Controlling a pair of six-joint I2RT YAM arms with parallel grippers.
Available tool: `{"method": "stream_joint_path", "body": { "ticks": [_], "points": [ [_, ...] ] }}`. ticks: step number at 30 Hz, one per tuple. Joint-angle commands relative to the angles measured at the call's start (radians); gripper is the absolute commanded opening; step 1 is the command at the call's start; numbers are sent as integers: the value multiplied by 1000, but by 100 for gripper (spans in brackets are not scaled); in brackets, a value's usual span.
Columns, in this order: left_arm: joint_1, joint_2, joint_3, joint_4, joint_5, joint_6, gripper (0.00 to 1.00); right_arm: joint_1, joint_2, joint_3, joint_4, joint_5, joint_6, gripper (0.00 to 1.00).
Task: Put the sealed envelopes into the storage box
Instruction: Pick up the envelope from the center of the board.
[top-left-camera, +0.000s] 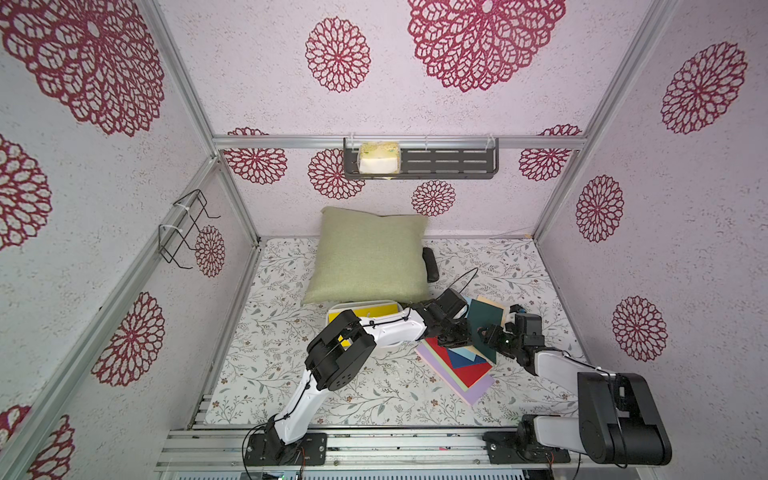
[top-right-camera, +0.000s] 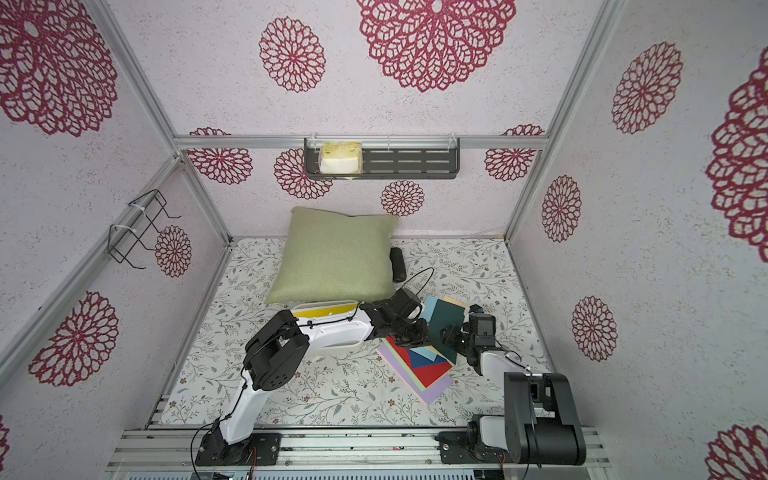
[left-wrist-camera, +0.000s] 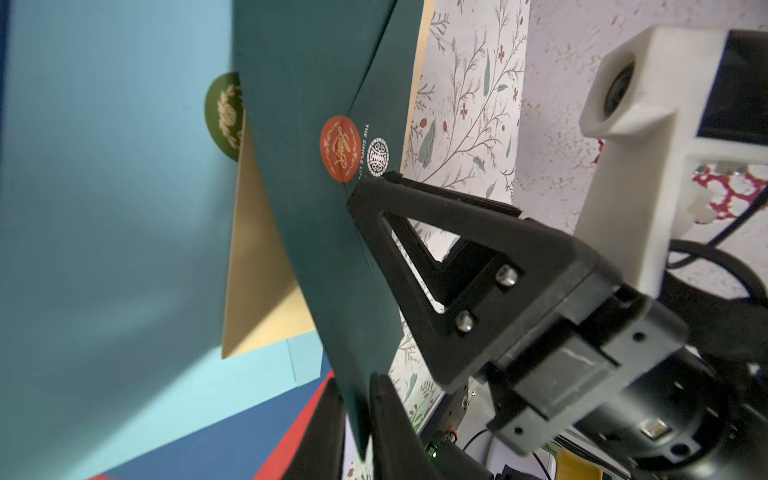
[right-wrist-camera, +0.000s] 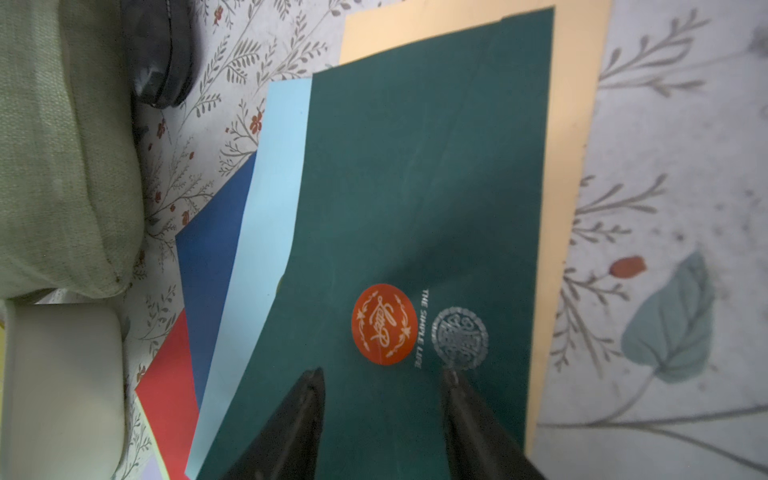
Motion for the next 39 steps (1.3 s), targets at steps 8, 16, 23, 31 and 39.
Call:
{"method": "stream_joint_path", "body": {
  "ticks": [8, 16, 23, 31, 39],
  "points": [
    [16, 53, 5, 31, -3, -7, 25, 1, 10, -24, -54, -16, 9, 51],
    [24, 89, 16, 94, 24, -53, 24, 1, 13, -23, -50, -17, 10, 51],
    [30, 100, 18, 91, 15, -52, 11, 1, 12, -24, -43, -24, 9, 52],
    [45, 18, 15, 2, -65, 93, 0, 1, -72, 24, 4, -116, 52, 58],
    [110, -234, -109, 23, -46, 288, 0, 1, -416, 19, 93, -167, 44, 74]
  ]
}}
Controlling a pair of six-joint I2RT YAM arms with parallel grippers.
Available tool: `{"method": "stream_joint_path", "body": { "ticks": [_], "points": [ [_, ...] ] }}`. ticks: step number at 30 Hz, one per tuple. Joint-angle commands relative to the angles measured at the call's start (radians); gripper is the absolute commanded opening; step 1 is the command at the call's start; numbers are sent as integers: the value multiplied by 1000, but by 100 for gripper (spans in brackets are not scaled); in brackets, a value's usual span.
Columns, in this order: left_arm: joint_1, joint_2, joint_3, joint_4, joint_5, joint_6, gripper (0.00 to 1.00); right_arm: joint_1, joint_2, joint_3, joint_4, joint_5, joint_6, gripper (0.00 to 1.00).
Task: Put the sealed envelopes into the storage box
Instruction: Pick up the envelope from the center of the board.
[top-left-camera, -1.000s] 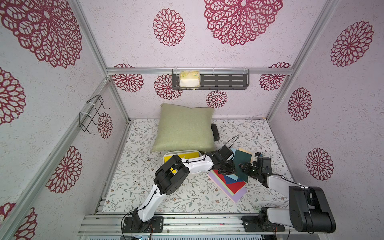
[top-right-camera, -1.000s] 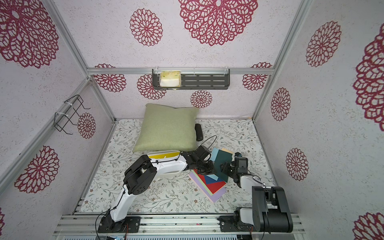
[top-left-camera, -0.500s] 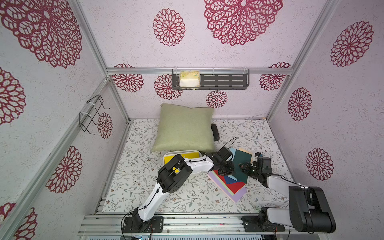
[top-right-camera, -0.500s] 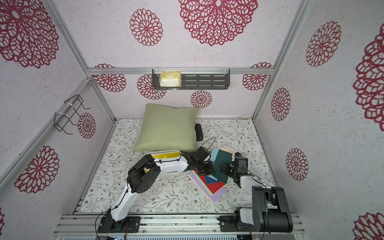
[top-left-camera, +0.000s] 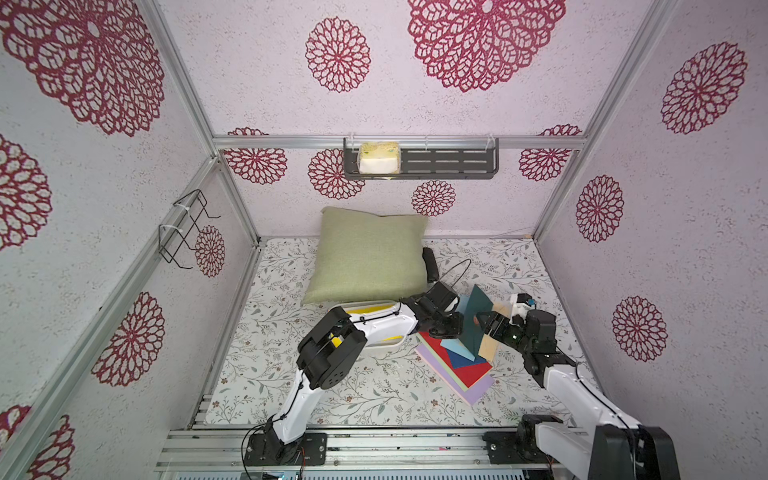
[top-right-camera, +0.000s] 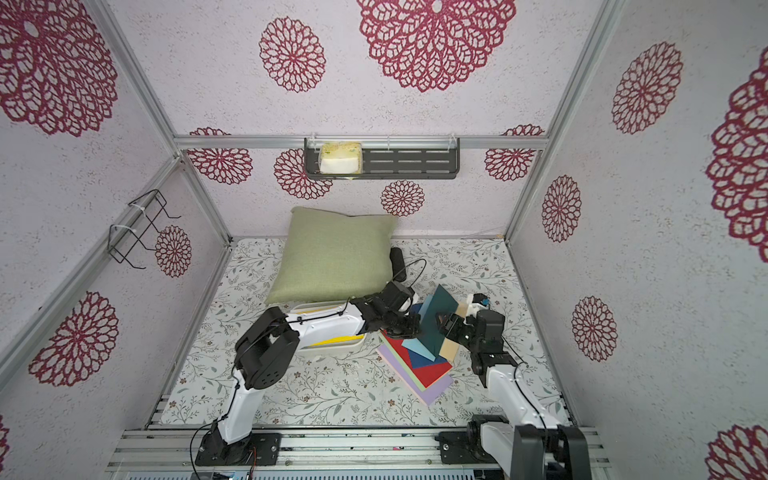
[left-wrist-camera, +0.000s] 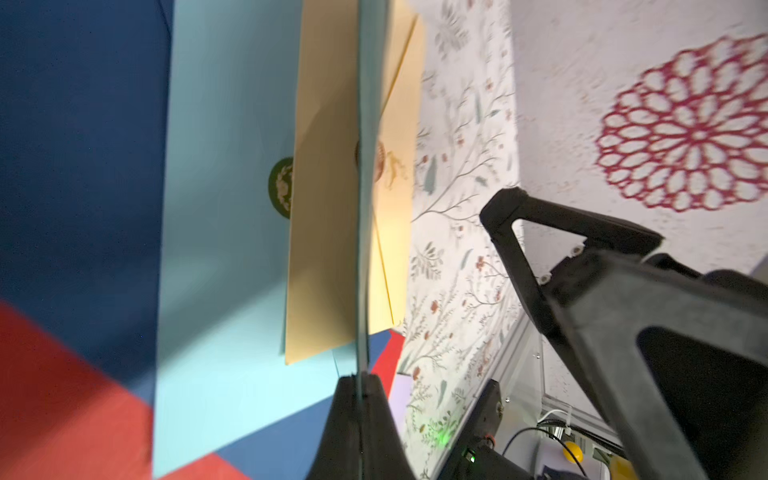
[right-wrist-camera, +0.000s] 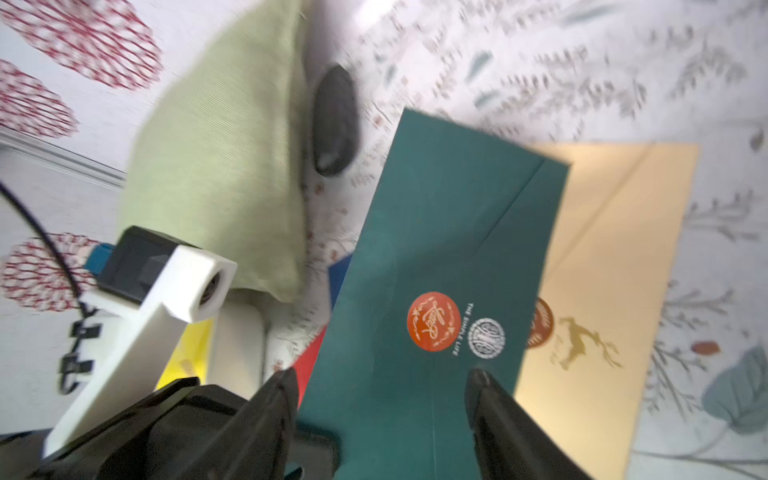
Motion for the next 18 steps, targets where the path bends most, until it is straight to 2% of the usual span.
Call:
{"method": "stream_joint_path", "body": {
  "ticks": [1, 4, 7, 12, 15, 18],
  "points": [
    [49, -189, -64, 23, -12, 125, 0, 1, -126, 17, 81, -62, -3, 76],
    [88, -329, -186, 96, 5, 124, 0, 2, -195, -25, 173, -116, 44, 84],
    [112, -467, -304, 162, 35, 125, 0, 15, -195, -91, 410, -254, 144, 91],
    [120, -642, -460, 253, 75, 133, 0, 48, -147, -127, 718, -372, 307, 90],
    [122, -712, -518, 292, 97, 114, 0, 93, -111, -134, 848, -414, 360, 96],
    [114, -770, -562, 323, 98, 95, 0, 136, -49, -117, 965, -479, 415, 94]
  ]
}}
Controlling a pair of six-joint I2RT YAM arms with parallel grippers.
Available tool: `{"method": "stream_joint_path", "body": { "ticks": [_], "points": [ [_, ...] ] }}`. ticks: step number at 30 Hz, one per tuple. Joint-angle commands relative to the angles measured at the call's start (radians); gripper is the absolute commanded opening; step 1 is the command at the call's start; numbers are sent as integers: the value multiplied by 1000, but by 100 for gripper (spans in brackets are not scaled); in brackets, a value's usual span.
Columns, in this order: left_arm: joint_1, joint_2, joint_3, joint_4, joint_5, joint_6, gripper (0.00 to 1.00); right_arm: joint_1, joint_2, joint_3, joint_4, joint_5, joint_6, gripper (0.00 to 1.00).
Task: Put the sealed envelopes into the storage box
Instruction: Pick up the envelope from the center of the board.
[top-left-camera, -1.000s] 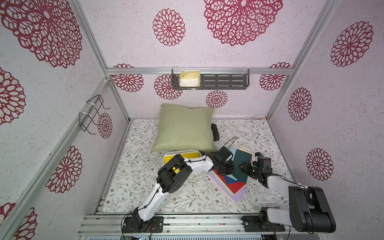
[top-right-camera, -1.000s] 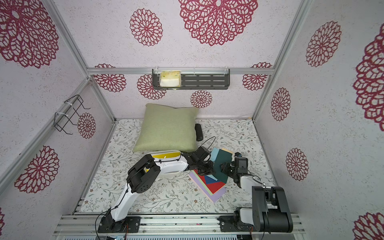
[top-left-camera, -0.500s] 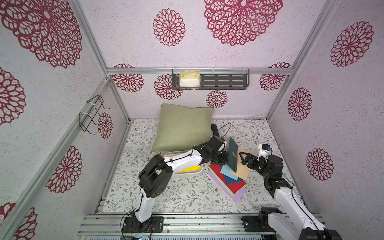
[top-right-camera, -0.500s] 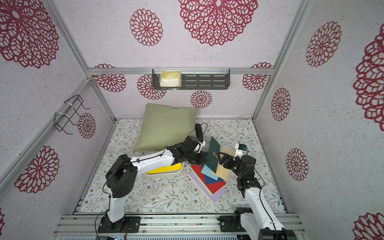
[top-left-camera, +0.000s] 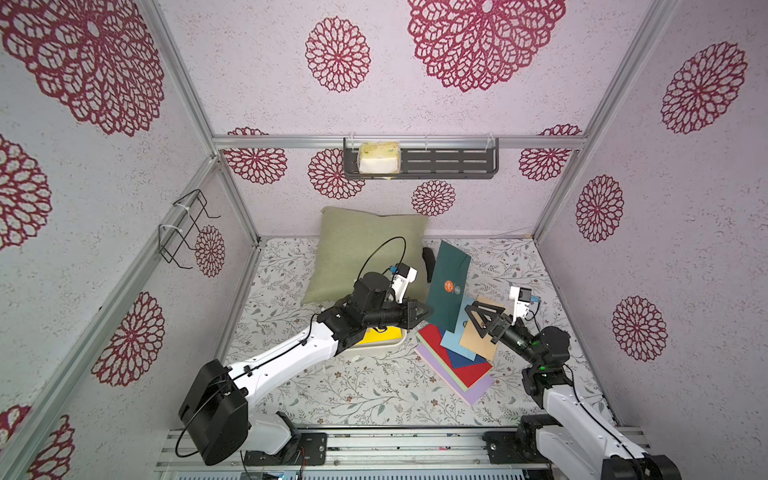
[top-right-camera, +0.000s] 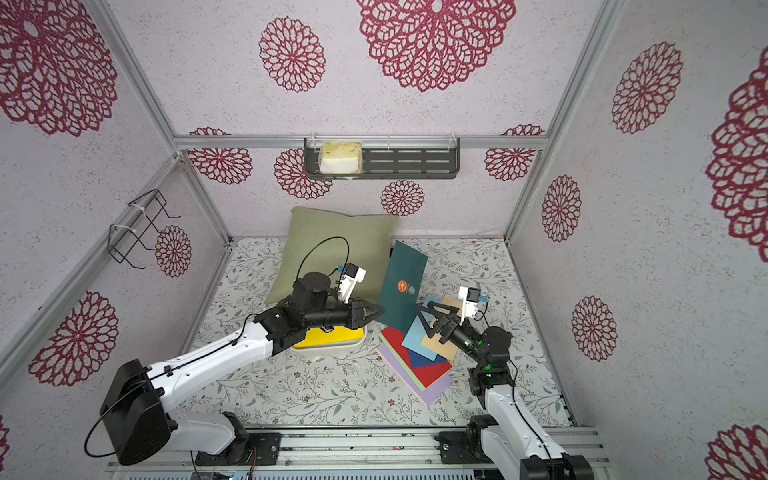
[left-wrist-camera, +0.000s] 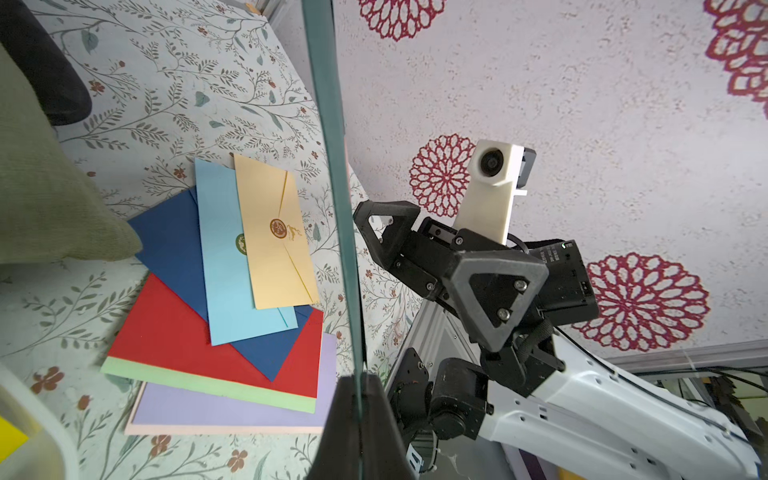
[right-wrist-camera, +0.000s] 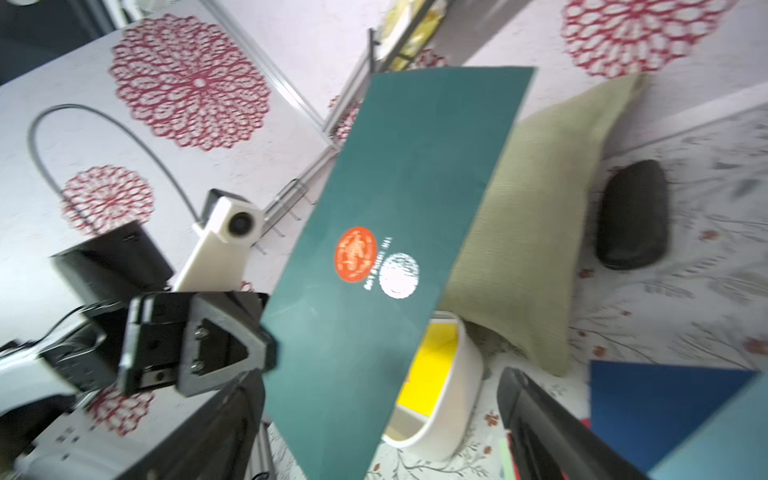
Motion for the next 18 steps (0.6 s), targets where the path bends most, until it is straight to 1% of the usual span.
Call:
{"method": "stream_joint_path", "body": {
  "ticks": [1, 3, 7, 11, 14, 15, 17, 18],
  "points": [
    [-6, -61, -37, 89, 23, -16, 0, 44, 48, 30, 278, -113, 120, 92],
    [-6, -87, -56, 92, 27, -22, 0, 72, 75, 31, 342, -105, 153, 87],
    [-6, -128, -96, 115, 26, -27, 0, 121, 109, 62, 340, -74, 161, 76],
    [-5, -138, -122, 121, 24, -34, 0, 138, 115, 90, 349, -57, 182, 64],
    [-5, -141, -150, 141, 15, -42, 0, 139, 117, 117, 321, -59, 186, 48],
    [-5, -141, -161, 146, 4, -46, 0, 141, 118, 125, 314, -61, 185, 40],
    [-3, -141, -180, 159, 0, -54, 0, 141, 111, 136, 297, -59, 179, 28],
    [-3, -142, -189, 166, -1, -61, 0, 141, 107, 141, 275, -57, 166, 21]
  ]
}}
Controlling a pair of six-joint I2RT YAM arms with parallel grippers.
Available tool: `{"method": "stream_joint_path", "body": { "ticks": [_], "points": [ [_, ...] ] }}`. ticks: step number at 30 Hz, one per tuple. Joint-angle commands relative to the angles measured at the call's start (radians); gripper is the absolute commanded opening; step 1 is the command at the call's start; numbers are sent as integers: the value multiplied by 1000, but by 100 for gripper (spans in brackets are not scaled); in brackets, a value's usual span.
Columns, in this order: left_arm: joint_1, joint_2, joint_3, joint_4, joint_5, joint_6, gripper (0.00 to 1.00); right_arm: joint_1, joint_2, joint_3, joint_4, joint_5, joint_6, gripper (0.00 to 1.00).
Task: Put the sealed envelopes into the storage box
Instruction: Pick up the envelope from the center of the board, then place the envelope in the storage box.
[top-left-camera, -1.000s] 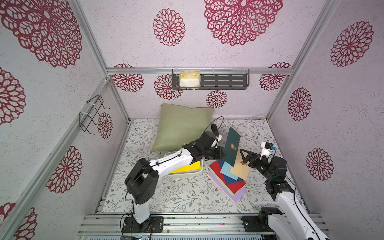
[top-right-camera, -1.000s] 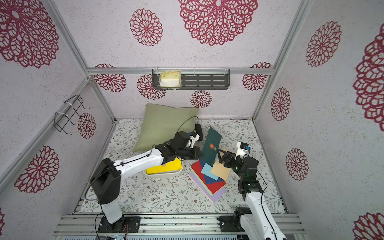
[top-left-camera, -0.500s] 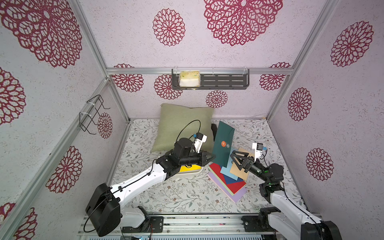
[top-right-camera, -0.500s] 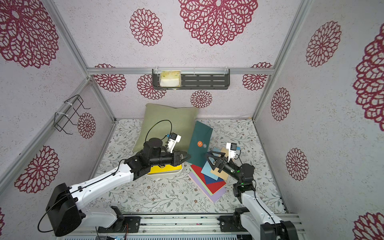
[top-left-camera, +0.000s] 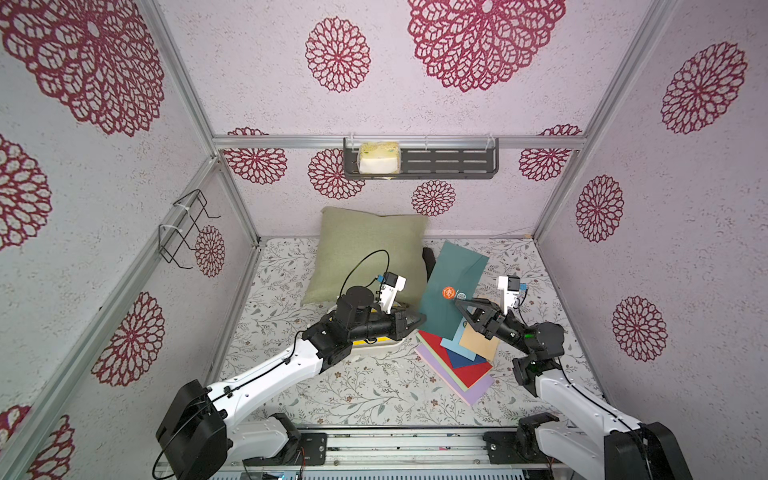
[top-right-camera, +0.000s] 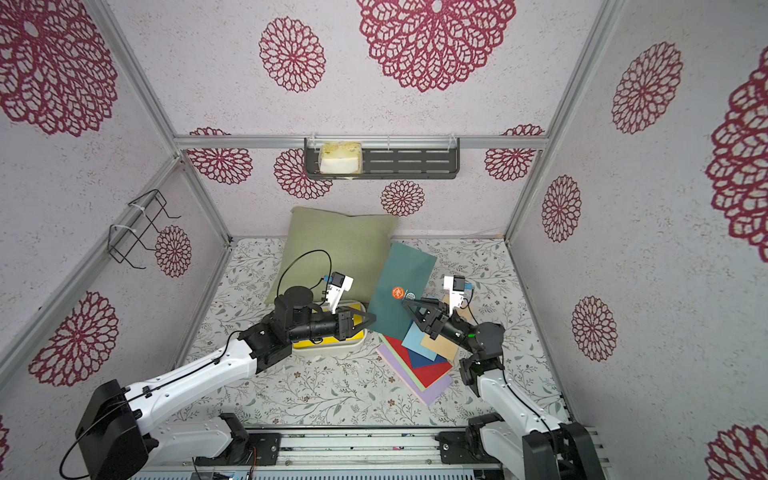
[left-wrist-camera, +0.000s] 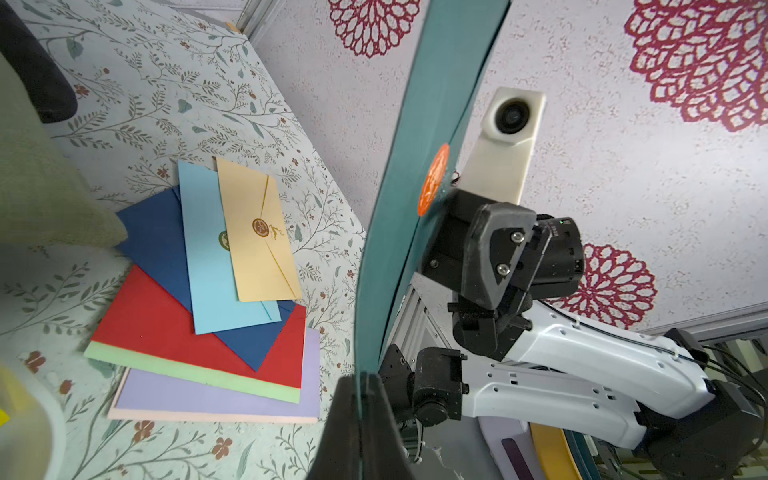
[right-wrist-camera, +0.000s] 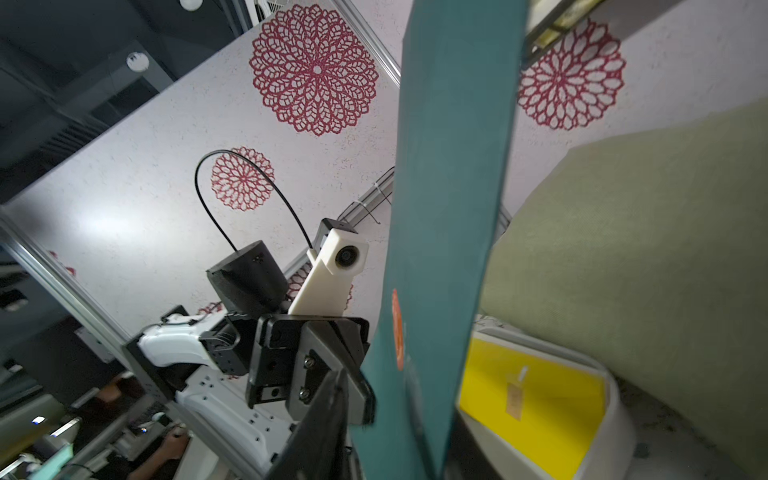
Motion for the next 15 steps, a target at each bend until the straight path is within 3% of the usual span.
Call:
{"method": "stream_joint_path", "body": {
  "ticks": [1, 2, 3, 6, 7, 11, 13, 15],
  "points": [
    [-2, -15, -29, 44, -17, -19, 0, 7, -21, 47, -23, 0, -22, 13],
    [-1, -19, -37, 41, -33, -21, 0, 9, -24, 59, -65, 1, -47, 4],
    [0, -27, -47, 36, -53, -23, 12, 13, -27, 78, -127, -3, -89, 0],
    [5, -59, -65, -27, -155, -31, 65, 35, -28, 161, -322, -28, -269, 0],
    [8, -77, -61, -101, -225, -27, 73, 49, -25, 200, -412, -28, -355, 0],
    [36, -134, -28, -488, -602, -48, 84, 117, 21, 369, -758, 45, -671, 0],
    [88, -165, -47, -603, -684, -67, 84, 156, 88, 475, -910, 66, -828, 0],
    [153, -216, -75, -701, -729, -87, 84, 217, 203, 647, -1184, 117, -1071, 0]
  ]
}}
